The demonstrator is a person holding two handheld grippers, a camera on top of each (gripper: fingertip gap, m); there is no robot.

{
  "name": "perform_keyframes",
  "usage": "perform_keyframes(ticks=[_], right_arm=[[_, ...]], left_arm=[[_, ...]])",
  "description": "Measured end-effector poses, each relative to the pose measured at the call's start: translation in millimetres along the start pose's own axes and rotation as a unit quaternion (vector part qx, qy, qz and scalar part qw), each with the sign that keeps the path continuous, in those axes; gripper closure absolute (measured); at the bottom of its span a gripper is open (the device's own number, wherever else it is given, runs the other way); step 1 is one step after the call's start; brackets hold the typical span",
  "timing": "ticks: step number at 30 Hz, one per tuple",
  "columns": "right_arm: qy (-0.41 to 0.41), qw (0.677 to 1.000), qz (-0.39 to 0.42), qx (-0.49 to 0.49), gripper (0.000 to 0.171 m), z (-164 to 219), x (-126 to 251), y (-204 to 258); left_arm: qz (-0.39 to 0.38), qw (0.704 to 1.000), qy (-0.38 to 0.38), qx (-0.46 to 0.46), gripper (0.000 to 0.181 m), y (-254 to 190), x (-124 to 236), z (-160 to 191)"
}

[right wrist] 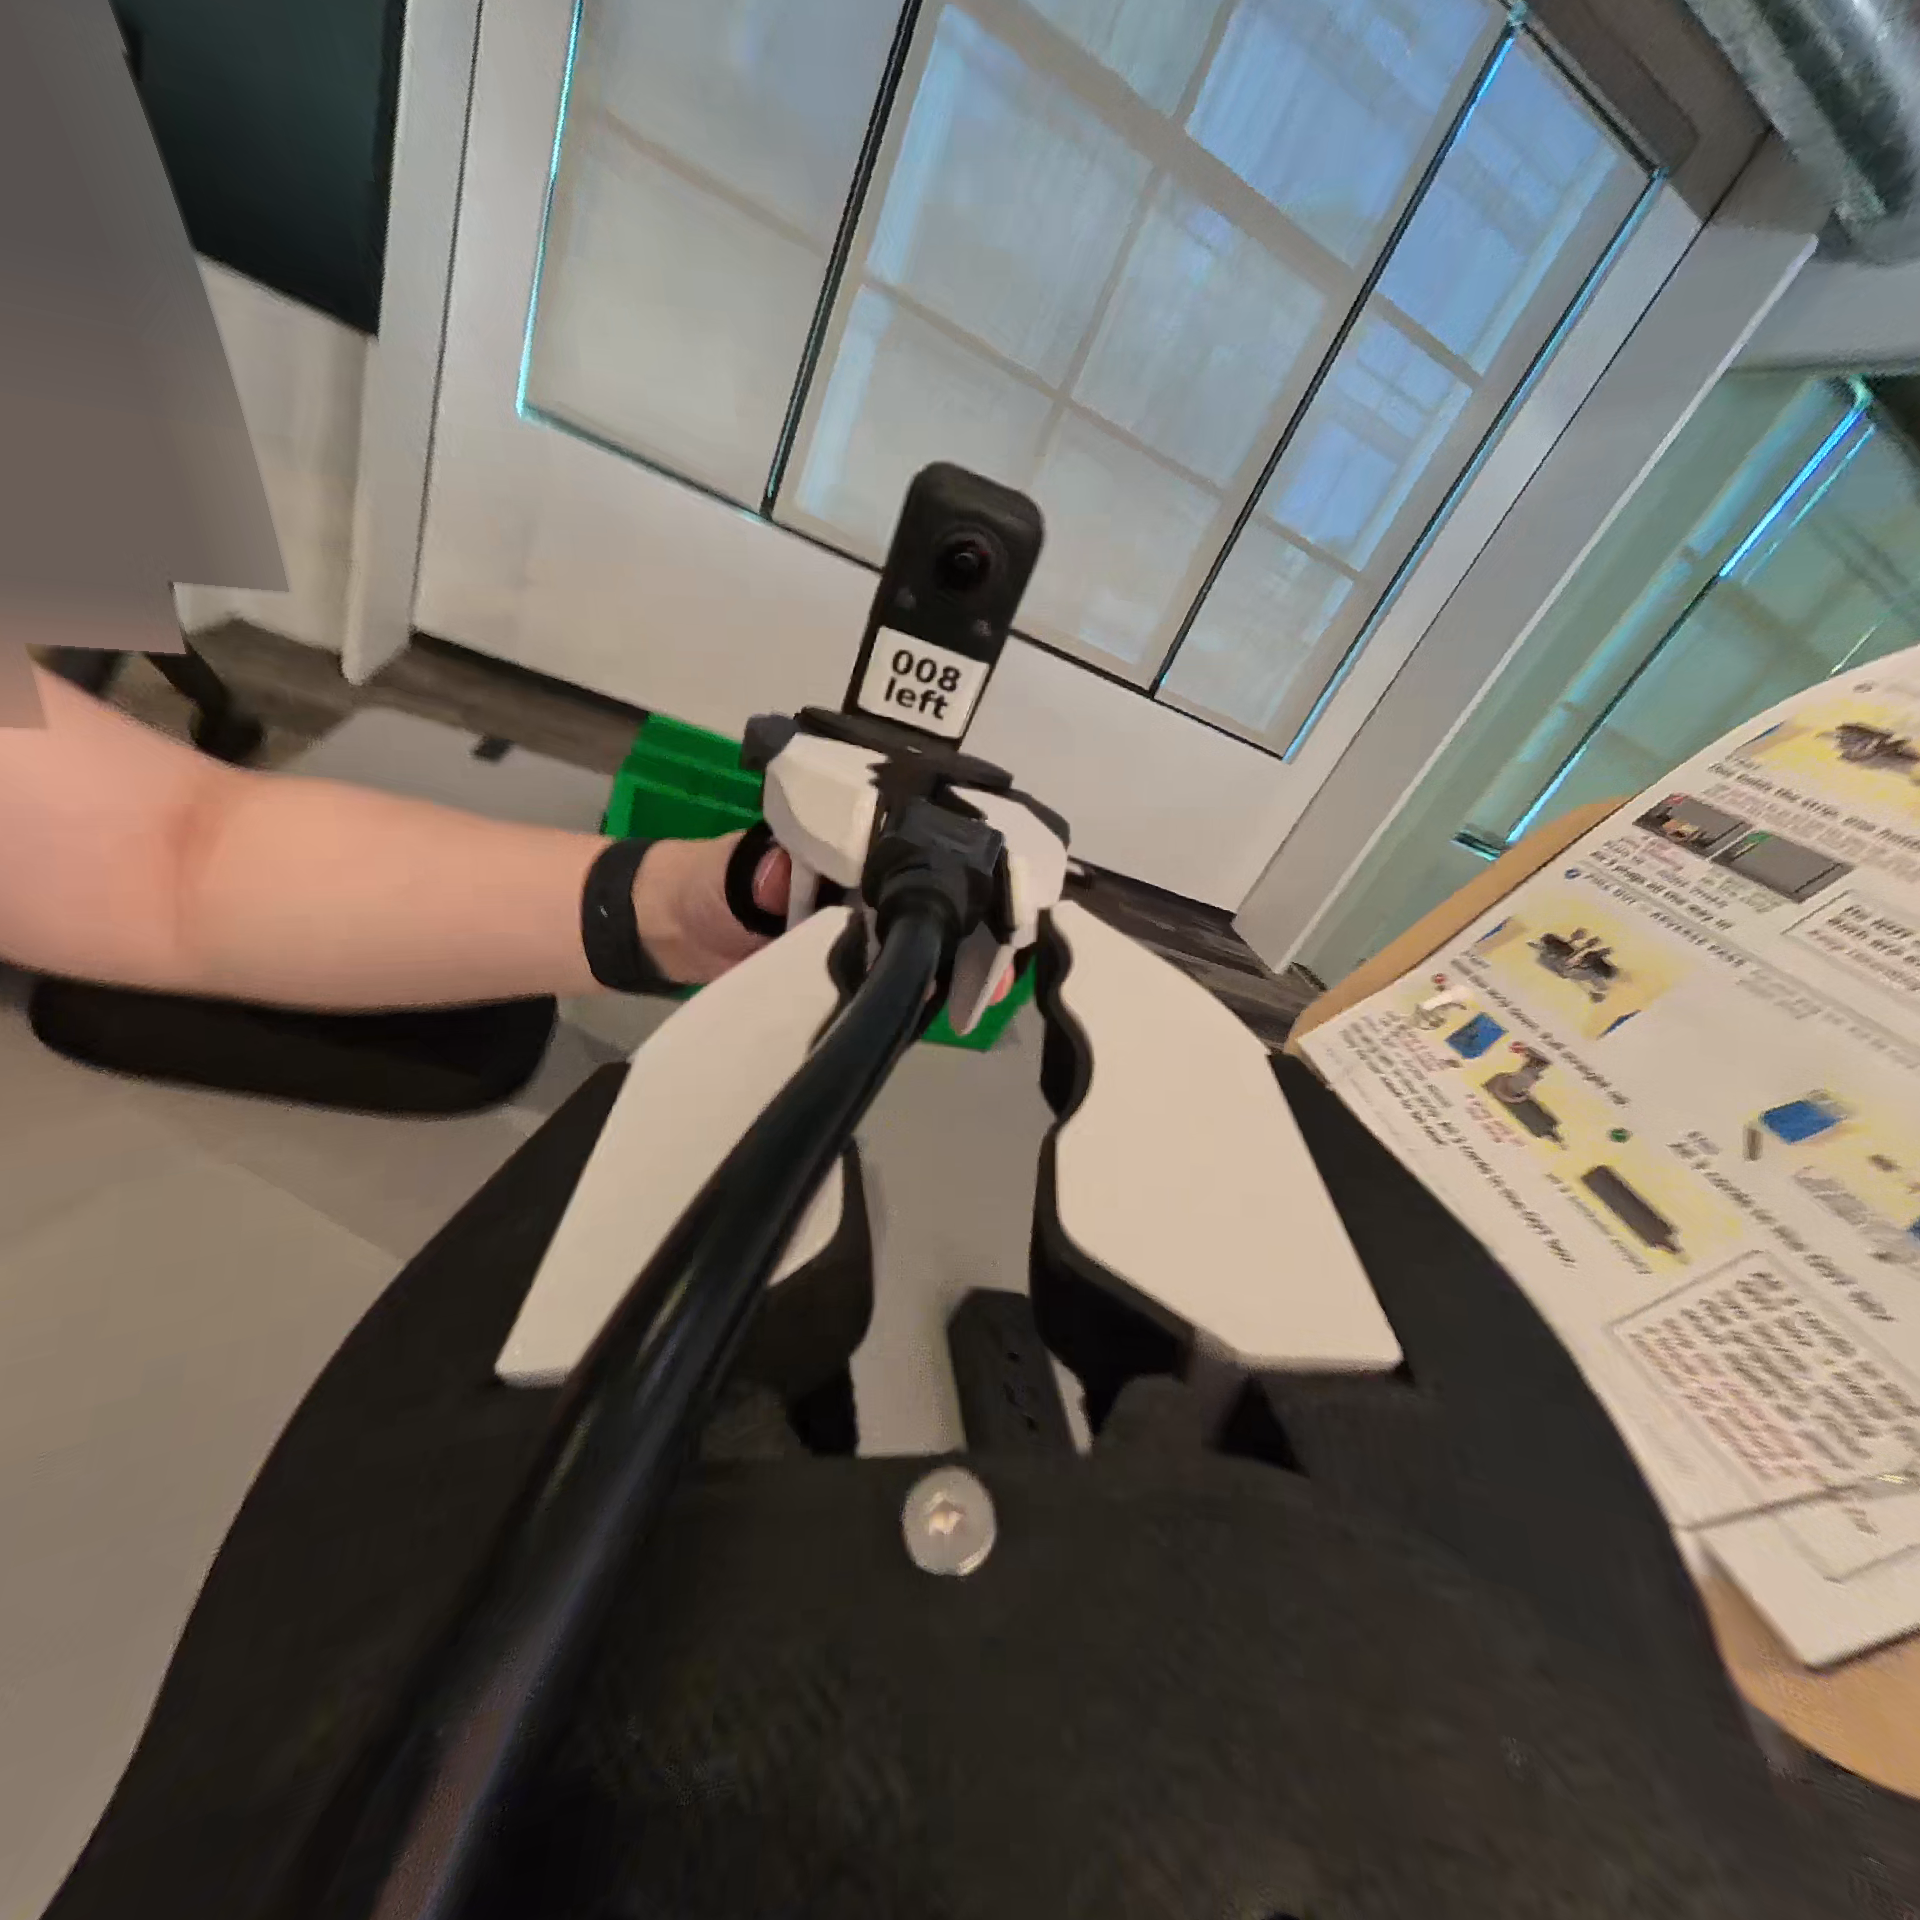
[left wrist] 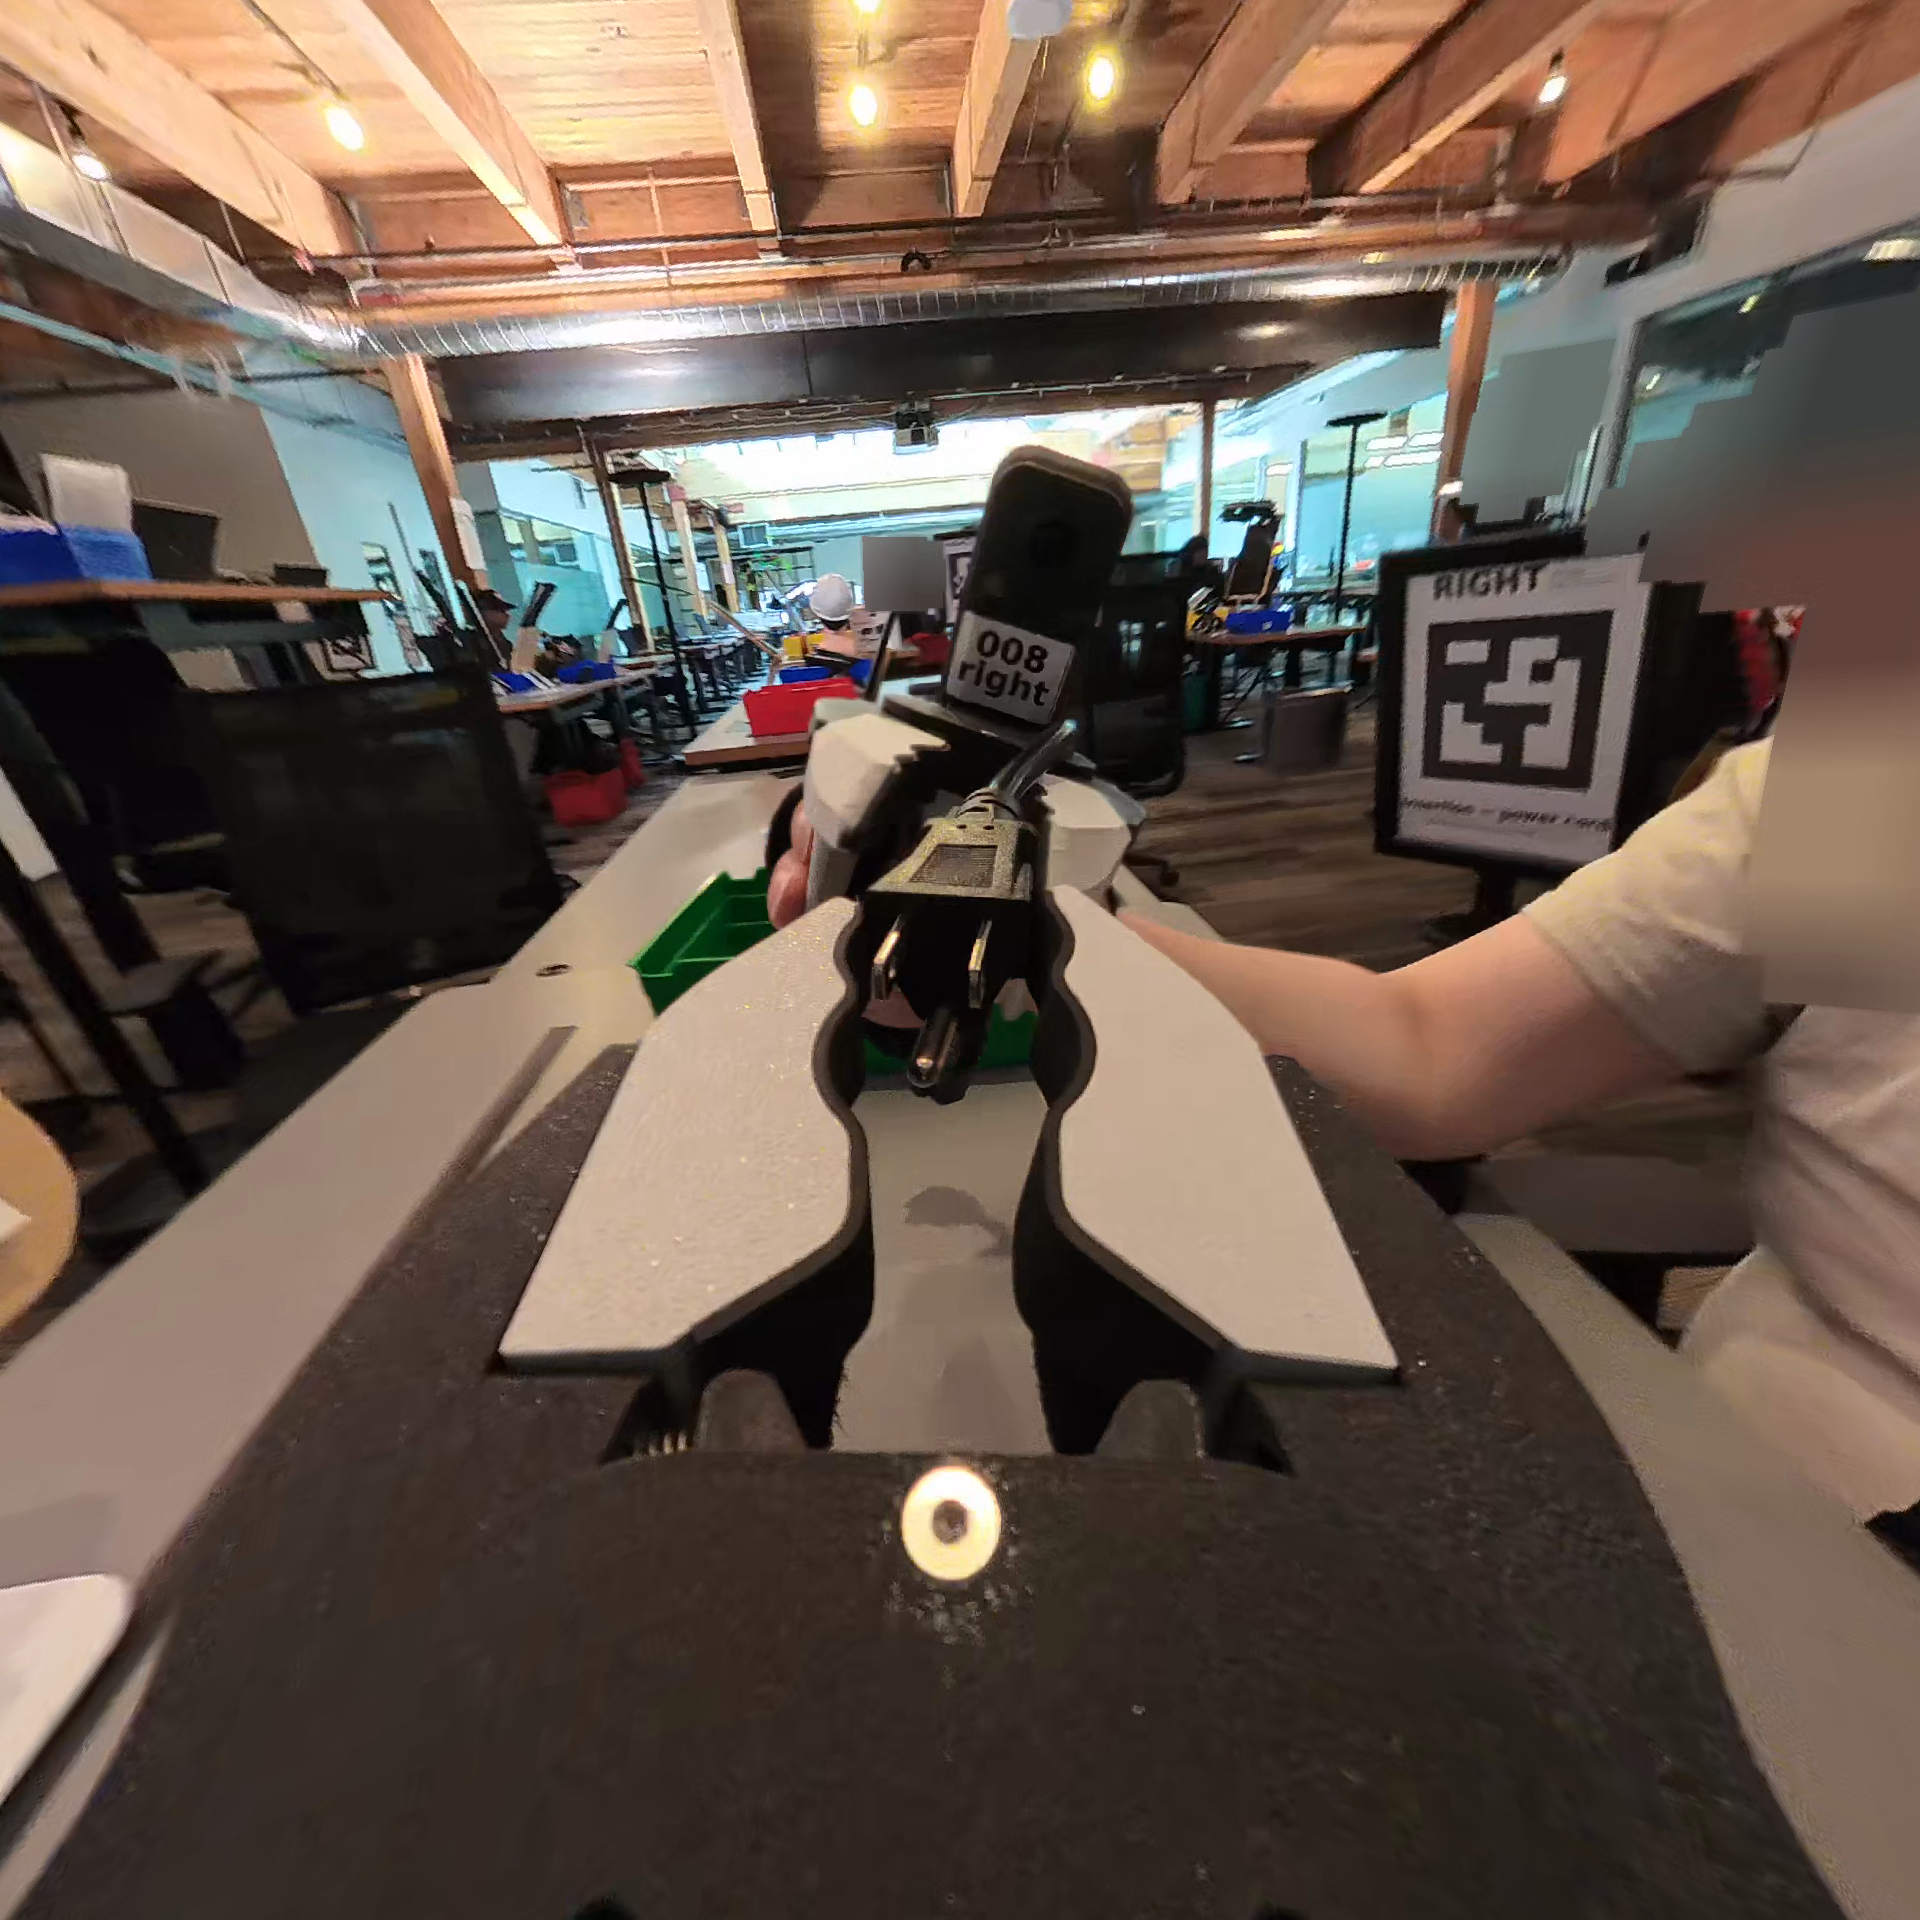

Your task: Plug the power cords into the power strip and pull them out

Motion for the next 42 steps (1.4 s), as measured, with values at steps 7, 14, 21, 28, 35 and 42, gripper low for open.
perform_keyframes(ticks=[7, 14, 21, 28, 35, 42], right_arm=[[-0.07, 0.996, -0.028, -0.045, 0.136, 2, -26, 2], [-0.05, 0.999, 0.003, -0.003, 0.14, -7, -34, 7], [-0.062, 0.998, -0.01, -0.018, 0.142, -5, -33, 6], [-0.042, 0.999, 0.001, -0.002, 0.146, -5, -35, 6], [-0.035, 0.997, 0.035, 0.058, 0.147, -12, -23, 10], [0.049, 0.985, 0.052, 0.16, 0.147, -8, -25, 18]], left_arm=[[-0.028, 0.996, 0.019, -0.087, 0.153, -7, 10, -13], [-0.031, 0.991, 0.038, -0.122, 0.153, -12, 17, -23], [-0.059, 0.98, 0.076, -0.172, 0.153, -18, 17, -27], [-0.065, 0.977, 0.11, -0.17, 0.153, -18, 20, -28], [0.02, 0.996, 0.059, 0.06, 0.133, 2, 28, -27], [0.039, 0.977, 0.082, 0.191, 0.124, 7, -2, -6]])
Point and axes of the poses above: each gripper's, where its closed fingertips meet, x back along the fingers, z out of its underside, y = z × x across the jaws, the point moved 10 cm from there along x, back along the fingers, and after that the axes turned 15 degrees about -z, right-handed, at the moved point
